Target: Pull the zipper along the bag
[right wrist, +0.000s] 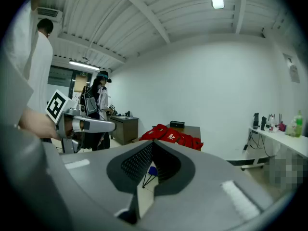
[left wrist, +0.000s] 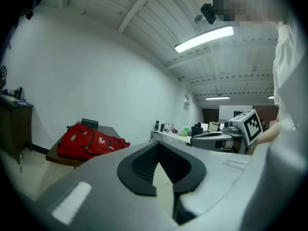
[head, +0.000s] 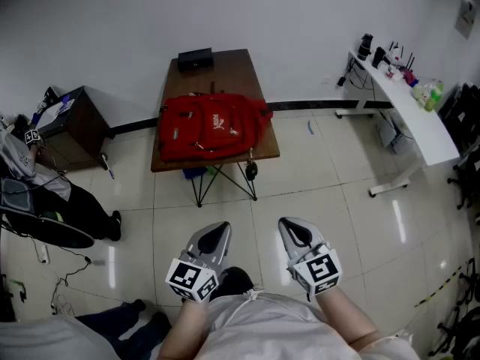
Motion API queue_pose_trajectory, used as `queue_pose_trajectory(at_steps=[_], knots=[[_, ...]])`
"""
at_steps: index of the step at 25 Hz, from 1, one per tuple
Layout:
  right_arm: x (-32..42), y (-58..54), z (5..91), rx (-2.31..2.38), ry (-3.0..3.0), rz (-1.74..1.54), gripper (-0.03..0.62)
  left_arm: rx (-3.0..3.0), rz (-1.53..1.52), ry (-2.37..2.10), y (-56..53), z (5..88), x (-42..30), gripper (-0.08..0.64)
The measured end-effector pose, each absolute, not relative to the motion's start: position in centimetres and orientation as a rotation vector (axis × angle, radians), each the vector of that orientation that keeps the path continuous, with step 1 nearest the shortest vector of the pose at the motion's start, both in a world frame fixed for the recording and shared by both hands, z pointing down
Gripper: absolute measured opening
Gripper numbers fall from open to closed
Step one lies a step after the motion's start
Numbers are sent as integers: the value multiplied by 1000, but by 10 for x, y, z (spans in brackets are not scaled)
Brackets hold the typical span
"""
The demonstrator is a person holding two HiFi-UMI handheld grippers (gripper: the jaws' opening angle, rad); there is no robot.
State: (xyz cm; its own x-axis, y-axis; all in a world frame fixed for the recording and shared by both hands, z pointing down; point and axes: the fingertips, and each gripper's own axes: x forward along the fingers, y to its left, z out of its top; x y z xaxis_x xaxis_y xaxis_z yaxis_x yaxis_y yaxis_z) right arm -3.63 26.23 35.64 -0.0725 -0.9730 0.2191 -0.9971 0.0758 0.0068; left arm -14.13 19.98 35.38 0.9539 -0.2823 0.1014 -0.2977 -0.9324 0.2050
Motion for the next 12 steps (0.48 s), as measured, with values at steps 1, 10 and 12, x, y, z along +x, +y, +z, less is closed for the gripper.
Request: queue_pose_trajectory(at_steps=[1,10,12], knots=[[-31,261,358,2027,-2174,230,8,2886,113,-426,199,356,-136,6],[13,226,374,2051,-2176,304,8,2855,187,-427,159,380,-90,6],[26,211,379,2045,-2175,316,8,2841,200,-427,142,388,-76,6]])
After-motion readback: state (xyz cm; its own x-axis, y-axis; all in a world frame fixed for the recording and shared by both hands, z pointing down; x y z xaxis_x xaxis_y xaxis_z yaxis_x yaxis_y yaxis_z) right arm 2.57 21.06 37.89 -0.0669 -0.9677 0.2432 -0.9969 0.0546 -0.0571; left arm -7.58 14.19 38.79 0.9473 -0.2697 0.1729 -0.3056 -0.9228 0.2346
